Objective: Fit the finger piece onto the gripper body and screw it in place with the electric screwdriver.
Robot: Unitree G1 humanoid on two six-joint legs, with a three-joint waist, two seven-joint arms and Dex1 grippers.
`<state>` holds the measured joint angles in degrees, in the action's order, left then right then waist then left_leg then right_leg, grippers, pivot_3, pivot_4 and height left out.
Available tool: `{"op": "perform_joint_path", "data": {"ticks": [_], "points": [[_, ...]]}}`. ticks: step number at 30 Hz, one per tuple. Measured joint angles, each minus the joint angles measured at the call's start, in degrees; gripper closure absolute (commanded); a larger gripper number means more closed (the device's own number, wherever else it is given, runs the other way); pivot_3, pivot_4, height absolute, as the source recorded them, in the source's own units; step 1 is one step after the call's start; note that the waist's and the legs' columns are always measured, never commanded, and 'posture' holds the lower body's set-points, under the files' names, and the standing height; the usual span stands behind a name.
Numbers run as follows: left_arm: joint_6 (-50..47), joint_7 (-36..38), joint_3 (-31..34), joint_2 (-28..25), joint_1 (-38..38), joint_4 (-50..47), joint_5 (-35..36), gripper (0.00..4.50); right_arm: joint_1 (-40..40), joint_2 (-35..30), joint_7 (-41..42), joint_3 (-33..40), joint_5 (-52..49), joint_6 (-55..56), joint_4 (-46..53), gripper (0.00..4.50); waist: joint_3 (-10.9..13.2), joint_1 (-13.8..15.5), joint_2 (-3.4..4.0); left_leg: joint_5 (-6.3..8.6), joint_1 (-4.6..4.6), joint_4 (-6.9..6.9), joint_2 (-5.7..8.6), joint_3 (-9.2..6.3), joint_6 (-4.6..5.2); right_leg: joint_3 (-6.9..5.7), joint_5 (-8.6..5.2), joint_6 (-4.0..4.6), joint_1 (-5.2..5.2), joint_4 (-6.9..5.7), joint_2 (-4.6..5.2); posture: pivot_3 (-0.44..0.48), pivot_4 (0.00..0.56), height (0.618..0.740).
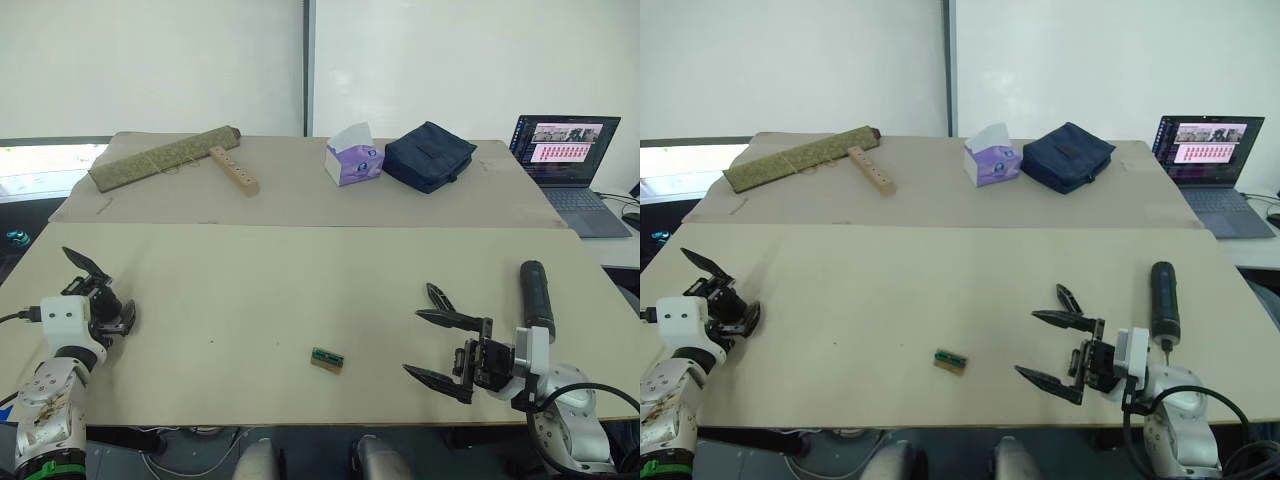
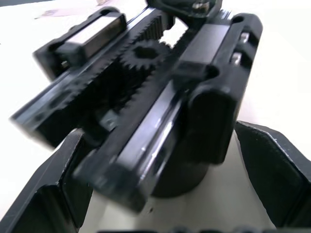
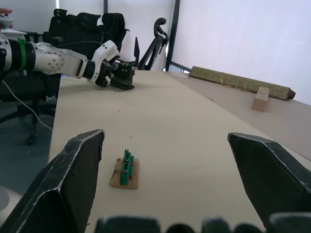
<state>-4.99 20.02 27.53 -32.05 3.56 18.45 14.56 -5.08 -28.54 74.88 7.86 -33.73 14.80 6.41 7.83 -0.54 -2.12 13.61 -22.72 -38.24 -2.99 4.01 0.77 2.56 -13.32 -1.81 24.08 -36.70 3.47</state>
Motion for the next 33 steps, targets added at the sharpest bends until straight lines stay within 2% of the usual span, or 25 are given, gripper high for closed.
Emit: {"op": "perform_joint_path", "data": {"ticks": [1, 3, 4, 7, 10, 14, 19, 22, 25, 29, 33], "points": [[0.2, -0.3, -0.1, 0.0, 0.2, 0.4, -0.3, 0.88, 0.0, 0.0, -0.1, -0.1, 0.3, 0.0, 0.2, 0.00, 0.0, 0.0, 0.00, 0.00, 0.01, 0.00, 0.00, 0.00, 0.00, 0.00, 0.00, 0.00, 0.00, -0.01, 0.00, 0.000, 0.150, 0.740], [0.9, -1.1, -0.1, -0.2, 0.3, 1.2, -0.9, 1.89, 0.0, 0.0, -0.2, -0.1, 0.9, 0.1, 0.4, 0.00, 0.0, 0.0, 0.00, 0.00, 0.02, 0.00, 0.00, 0.00, 0.00, 0.00, -0.01, 0.01, 0.00, -0.02, 0.00, 0.000, 0.150, 0.740], [1.3, -1.0, -0.2, -0.2, 0.5, 1.2, -1.0, 2.11, 0.0, 0.0, -0.4, -0.1, 1.0, 0.1, 0.4, 0.00, 0.0, 0.0, 0.00, 0.00, 0.02, 0.00, 0.00, 0.00, 0.00, 0.00, -0.01, 0.01, -0.01, -0.03, 0.00, 0.000, 0.150, 0.740], [1.7, -0.4, 0.0, 0.1, 0.5, 1.1, -0.2, 2.10, -0.1, 0.0, -0.7, -0.1, 1.0, 0.1, 0.5, 0.00, 0.0, 0.0, 0.01, 0.00, 0.02, 0.00, 0.00, 0.01, 0.00, 0.00, -0.01, 0.01, -0.01, -0.03, 0.00, 0.000, 0.150, 0.740], [1.5, 2.1, -0.3, 3.7, 0.4, -2.4, 3.6, 2.10, -0.2, -0.1, -1.4, 0.0, 1.1, 0.1, 0.6, 0.00, 0.1, 0.5, -0.08, -0.02, -0.12, -0.04, 0.01, -0.01, -0.04, -0.02, 0.00, 0.00, 0.05, -0.01, 0.05, 0.000, 0.150, 0.740], [-0.6, 8.2, -10.1, 6.7, 2.9, -15.0, 6.1, 2.10, -0.4, -1.7, -2.2, 0.1, 1.0, -0.1, 2.9, 0.00, 0.2, 2.2, -0.34, -0.07, -0.57, -0.39, 0.07, -0.18, -0.17, -0.18, 0.04, -0.07, 0.14, 0.05, 0.07, 0.000, 0.150, 0.740], [-1.5, 17.6, -25.7, 7.3, 10.8, -25.8, 5.3, 2.10, -2.5, -3.6, -2.8, 0.6, 0.8, -1.6, 4.4, 0.00, 0.2, 1.6, -0.22, 0.05, -0.51, -0.47, 0.12, -0.12, -0.19, 0.00, 0.07, -0.14, 0.04, 0.23, 0.05, 0.000, 0.150, 0.740], [-1.3, 22.5, -33.2, 8.1, 12.2, -24.5, 3.3, 2.10, -2.9, -3.9, -2.8, 1.6, 0.8, -1.7, 4.4, 0.00, 0.2, 0.3, -0.06, 0.06, -0.41, -0.46, 0.12, -0.18, -0.15, 0.09, 0.07, -0.17, 0.04, 0.14, -0.12, 0.000, 0.150, 0.740], [-0.6, 24.9, -38.4, 10.1, 13.4, -17.5, -0.1, 2.10, -3.2, -4.5, -2.4, 2.2, 0.9, -1.6, 4.2, 0.00, 0.2, -0.2, 0.01, 0.05, -0.32, -0.47, 0.12, -0.35, -0.13, 0.08, 0.00, -0.15, 0.06, -0.08, -0.26, 0.000, 0.150, 0.740], [2.7, 26.0, -41.7, 11.8, 15.8, -8.3, -5.1, 2.10, -5.3, -4.5, -2.5, 2.6, 0.9, -1.6, 4.3, 0.00, 0.3, 0.0, 0.08, 0.05, -0.38, -0.47, 0.14, -0.49, -0.13, 0.07, -0.04, -0.13, 0.08, -0.06, -0.31, 0.000, 0.150, 0.740], [5.2, 26.7, -42.4, 13.2, 16.7, -5.6, -6.7, 2.10, -6.9, -4.6, -2.9, 3.5, 0.9, -1.6, 4.6, 0.00, 0.3, 0.2, 0.09, 0.05, -0.47, -0.52, 0.21, -0.48, -0.13, 0.07, -0.05, -0.19, 0.08, -0.02, -0.19, 0.000, 0.150, 0.740]]}}
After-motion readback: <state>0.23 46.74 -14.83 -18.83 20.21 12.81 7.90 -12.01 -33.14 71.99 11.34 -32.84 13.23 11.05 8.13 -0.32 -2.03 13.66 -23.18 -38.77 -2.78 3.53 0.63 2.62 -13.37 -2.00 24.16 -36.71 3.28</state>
